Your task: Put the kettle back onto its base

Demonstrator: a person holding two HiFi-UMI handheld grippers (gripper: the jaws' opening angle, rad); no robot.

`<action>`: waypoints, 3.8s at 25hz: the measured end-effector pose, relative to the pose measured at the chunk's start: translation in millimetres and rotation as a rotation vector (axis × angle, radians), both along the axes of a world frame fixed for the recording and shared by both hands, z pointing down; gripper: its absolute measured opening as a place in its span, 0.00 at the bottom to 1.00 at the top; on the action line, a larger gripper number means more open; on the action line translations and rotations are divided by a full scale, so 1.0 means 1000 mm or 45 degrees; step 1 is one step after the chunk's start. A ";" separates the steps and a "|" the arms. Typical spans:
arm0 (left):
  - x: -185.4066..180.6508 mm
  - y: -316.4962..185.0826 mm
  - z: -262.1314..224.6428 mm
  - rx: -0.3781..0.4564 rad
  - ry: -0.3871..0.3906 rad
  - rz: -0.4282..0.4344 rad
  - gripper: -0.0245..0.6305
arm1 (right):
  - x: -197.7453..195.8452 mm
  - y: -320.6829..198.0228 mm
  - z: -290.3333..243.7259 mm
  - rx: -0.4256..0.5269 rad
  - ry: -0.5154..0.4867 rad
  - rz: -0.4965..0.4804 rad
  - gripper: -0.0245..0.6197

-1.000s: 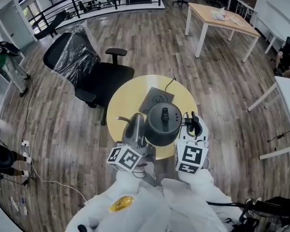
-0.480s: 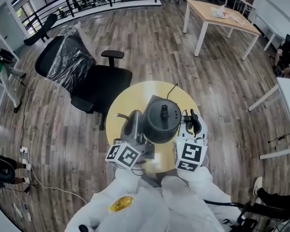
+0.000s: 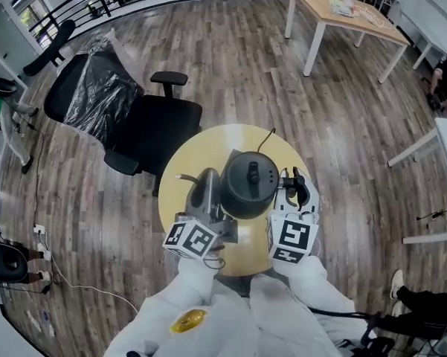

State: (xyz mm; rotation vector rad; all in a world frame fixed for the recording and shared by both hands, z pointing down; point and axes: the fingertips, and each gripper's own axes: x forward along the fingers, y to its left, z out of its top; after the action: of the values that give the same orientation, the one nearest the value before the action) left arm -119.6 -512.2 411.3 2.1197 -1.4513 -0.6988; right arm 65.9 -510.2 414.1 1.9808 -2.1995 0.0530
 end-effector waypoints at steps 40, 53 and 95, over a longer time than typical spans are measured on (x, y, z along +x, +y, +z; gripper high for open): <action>0.012 -0.141 0.205 -0.181 -0.060 0.068 0.04 | 0.003 -0.122 0.188 0.003 0.058 0.046 0.15; 0.008 -0.140 0.222 -0.289 0.005 0.023 0.04 | 0.003 -0.119 0.205 -0.079 0.071 0.019 0.15; 0.047 0.126 0.105 -0.274 -0.629 0.364 0.04 | -0.079 0.108 0.117 -0.346 -0.117 -0.365 0.06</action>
State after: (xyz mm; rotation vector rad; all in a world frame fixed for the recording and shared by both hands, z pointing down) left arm -72.9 -385.8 515.9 2.3538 -1.3339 0.0951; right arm -12.9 -402.3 530.6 1.5375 -2.3634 0.3875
